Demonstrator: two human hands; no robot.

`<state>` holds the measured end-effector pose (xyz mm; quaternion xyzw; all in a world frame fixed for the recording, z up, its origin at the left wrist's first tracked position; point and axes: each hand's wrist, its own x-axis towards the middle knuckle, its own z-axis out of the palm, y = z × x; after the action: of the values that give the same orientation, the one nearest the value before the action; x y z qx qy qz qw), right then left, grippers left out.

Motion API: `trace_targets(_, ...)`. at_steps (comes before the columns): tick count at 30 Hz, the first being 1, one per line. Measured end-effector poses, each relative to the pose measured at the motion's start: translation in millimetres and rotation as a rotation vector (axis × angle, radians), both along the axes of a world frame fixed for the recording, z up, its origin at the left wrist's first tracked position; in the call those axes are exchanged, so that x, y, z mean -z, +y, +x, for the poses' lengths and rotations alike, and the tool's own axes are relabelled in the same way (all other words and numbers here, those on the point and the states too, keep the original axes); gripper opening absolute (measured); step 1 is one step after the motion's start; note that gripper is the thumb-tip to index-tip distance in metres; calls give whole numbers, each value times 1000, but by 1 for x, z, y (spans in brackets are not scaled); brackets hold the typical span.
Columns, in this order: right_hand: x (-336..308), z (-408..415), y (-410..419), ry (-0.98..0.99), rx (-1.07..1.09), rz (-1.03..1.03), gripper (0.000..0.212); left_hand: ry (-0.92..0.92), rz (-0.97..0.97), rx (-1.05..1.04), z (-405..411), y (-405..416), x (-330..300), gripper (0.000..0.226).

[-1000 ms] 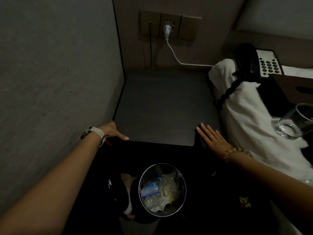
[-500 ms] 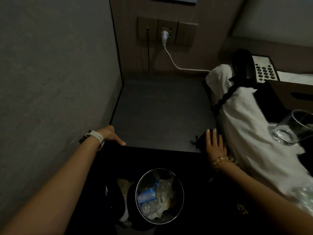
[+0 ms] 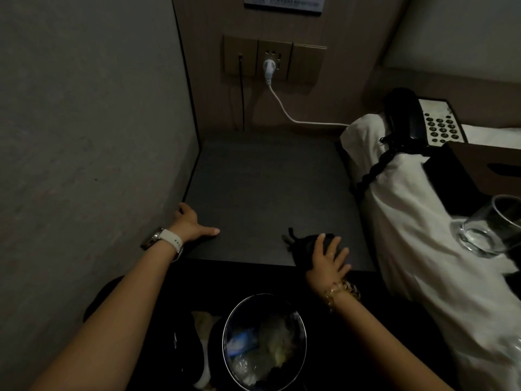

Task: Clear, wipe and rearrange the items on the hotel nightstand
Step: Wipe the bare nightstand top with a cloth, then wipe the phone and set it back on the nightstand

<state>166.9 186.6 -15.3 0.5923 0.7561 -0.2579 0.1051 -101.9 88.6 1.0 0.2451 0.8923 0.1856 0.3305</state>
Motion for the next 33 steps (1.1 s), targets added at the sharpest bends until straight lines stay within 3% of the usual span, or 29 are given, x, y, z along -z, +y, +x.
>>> trace_targets(3, -10, -7, -7, 154, -88, -89, 90, 61, 53, -3, 6, 11, 1, 128)
trace_targets(5, -16, -12, -6, 366, -111, -202, 90, 108, 102, 11, 11, 21, 0, 123)
trace_targets(8, -37, -22, -1, 884, 101, -528, 81, 123, 250, 35, 18, 38, -5, 108)
trace_targets(10, -52, -30, 11, 1145, 254, -812, 64, 102, 373, 57, 24, 50, -9, 93)
trace_targets(13, -68, -35, 37, 1357, 416, -1028, 37, -40, 558, 12, 34, 68, -16, 63)
trace_targets(15, -77, -35, 52, 1469, 462, -1171, 25, -245, 635, -51, 40, 78, -20, 44)
trace_targets(17, -85, -37, 68, 1488, 462, -1277, 25, -487, 653, -105, 44, 87, -25, 45)
trace_targets(19, -88, -40, 80, 1469, 446, -1267, 39, -661, 681, -105, 49, 95, -27, 48)
trace_targets(21, -89, -44, 88, 1483, 433, -1231, 47, -723, 732, -39, 57, 100, -27, 41)
trace_targets(25, -90, -48, 96, 1528, 428, -1231, 42, -684, 849, -25, 73, 113, -29, 18)
trace_targets(28, -89, -44, 102, 1535, 435, -1209, 37, -656, 907, -83, 79, 122, -32, 19)
trace_targets(30, -84, -45, 105, 1499, 455, -1083, 35, -581, 943, -67, 81, 125, -35, 20)
trace_targets(33, -76, -47, 108, 1290, 433, -632, 31, -410, 1042, -15, 84, 129, -40, 16)
